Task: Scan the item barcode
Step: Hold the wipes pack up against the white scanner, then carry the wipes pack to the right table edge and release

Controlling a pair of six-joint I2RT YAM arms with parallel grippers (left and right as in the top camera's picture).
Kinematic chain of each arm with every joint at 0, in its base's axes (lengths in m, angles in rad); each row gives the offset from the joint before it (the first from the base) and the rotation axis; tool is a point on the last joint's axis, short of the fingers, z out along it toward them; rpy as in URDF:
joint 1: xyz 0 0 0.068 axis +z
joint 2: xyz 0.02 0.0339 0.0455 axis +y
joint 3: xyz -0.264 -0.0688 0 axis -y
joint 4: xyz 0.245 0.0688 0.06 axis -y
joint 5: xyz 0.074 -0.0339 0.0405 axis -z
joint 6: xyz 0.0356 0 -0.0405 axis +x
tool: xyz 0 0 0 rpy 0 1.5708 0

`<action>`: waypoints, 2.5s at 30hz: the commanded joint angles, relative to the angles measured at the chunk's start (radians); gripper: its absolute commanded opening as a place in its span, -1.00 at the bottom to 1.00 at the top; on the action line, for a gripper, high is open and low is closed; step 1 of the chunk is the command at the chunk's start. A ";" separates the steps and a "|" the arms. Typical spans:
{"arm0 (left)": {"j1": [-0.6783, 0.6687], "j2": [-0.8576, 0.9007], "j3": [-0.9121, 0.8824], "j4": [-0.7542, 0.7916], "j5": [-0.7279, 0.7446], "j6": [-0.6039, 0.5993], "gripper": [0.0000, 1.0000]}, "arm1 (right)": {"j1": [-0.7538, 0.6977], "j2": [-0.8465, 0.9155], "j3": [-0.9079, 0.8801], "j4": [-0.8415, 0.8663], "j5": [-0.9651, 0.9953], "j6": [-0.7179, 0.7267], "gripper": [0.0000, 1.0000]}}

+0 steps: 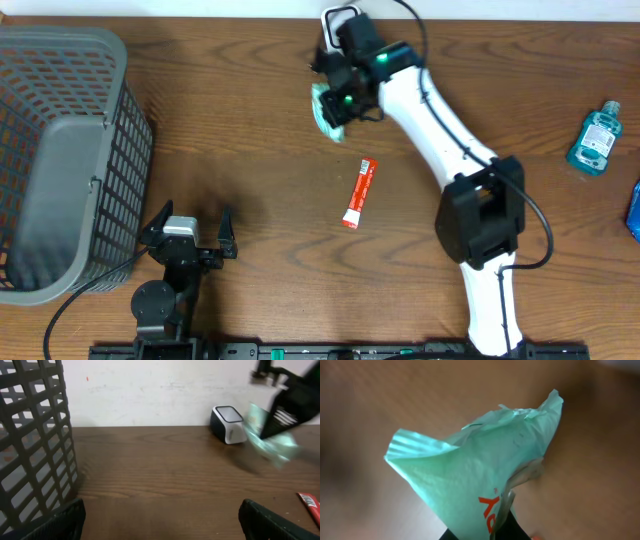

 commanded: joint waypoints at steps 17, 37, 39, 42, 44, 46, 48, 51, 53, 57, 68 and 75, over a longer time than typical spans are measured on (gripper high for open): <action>-0.002 0.000 -0.017 -0.032 0.010 0.005 0.96 | -0.006 0.116 0.014 0.714 0.656 -0.570 -0.98; -0.002 0.000 -0.017 -0.032 0.010 0.005 0.96 | -0.008 0.248 0.036 0.978 0.635 -0.555 -0.99; -0.002 0.000 -0.017 -0.032 0.010 0.005 0.96 | -0.008 0.248 0.051 0.954 0.623 -0.542 -0.98; -0.002 0.000 -0.017 -0.032 0.010 0.005 0.96 | -0.007 0.245 0.081 0.896 0.621 -0.509 -0.98; -0.002 0.000 -0.017 -0.032 0.010 0.005 0.96 | -0.008 0.227 0.107 0.811 0.621 -0.448 -0.98; -0.002 0.000 -0.017 -0.032 0.010 0.005 0.96 | -0.011 0.198 0.120 0.724 0.623 -0.409 -0.98; -0.002 0.000 -0.017 -0.032 0.010 0.005 0.96 | -0.014 0.154 0.121 0.636 0.672 -0.397 -0.98; -0.002 0.000 -0.017 -0.032 0.010 0.005 0.96 | -0.016 0.078 0.121 0.486 0.816 -0.366 -0.98; -0.002 0.000 -0.017 -0.032 0.010 0.005 0.96 | -0.019 0.027 0.121 0.369 0.911 -0.289 -0.99; -0.002 0.000 -0.017 -0.032 0.010 0.005 0.96 | -0.044 -0.082 0.121 0.024 0.981 0.034 -0.98; -0.002 0.000 -0.017 -0.032 0.010 0.005 0.96 | -0.304 -0.175 0.074 -0.635 0.869 0.670 -0.98; -0.002 0.000 -0.017 -0.032 0.010 0.005 0.96 | -0.504 -0.174 -0.141 -0.542 0.864 0.670 -0.98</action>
